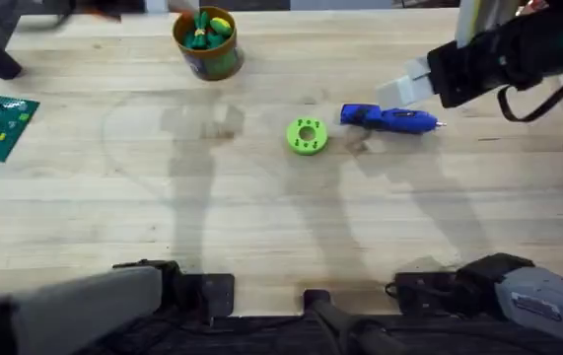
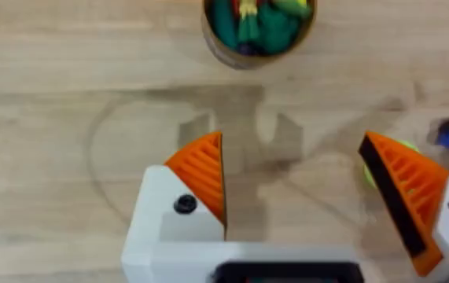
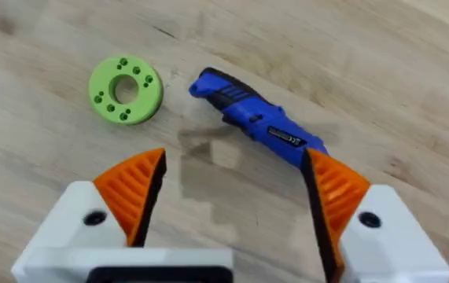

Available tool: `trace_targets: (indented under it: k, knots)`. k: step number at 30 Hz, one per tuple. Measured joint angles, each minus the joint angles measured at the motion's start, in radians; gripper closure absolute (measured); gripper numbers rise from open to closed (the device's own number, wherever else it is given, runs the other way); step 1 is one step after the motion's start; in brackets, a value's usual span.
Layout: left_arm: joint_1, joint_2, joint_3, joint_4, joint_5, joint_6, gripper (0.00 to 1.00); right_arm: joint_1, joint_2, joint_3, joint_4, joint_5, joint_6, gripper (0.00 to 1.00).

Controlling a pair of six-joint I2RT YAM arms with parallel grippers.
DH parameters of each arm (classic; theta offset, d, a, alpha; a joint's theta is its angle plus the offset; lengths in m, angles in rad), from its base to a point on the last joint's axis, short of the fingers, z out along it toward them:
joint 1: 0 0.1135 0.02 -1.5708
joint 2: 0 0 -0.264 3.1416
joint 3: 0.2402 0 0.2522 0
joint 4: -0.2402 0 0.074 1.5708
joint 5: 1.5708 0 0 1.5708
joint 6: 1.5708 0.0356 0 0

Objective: Pick up the gripper from the table and insert it into the empty holder that is missing its gripper. Then pick up a screw, insert it into the mounting hole, and use the screwdriver to tighten it. Finally, clean up the table by picking up the vegetable and placing it into the bucket.

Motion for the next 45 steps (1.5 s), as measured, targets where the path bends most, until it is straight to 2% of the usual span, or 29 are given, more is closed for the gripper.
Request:
trace_targets:
  k: [4,8,13,45]
  knots:
    - [-0.025,-0.093,-0.146,-0.029,0.011,-0.009,0.015,0.000,0.000,0.000,0.000,0.000,0.000,0.014]
    - [-0.087,-0.114,-0.218,-0.072,0.032,-0.018,0.015,0.000,0.001,0.000,-0.002,0.000,0.000,0.014]
    - [-0.153,-0.113,-0.286,-0.065,0.045,-0.025,0.015,0.000,0.002,0.000,-0.002,0.000,0.000,0.014]
    - [-0.153,-0.113,-0.286,-0.065,0.045,-0.025,0.015,0.000,0.002,0.000,-0.002,0.000,0.000,0.014]
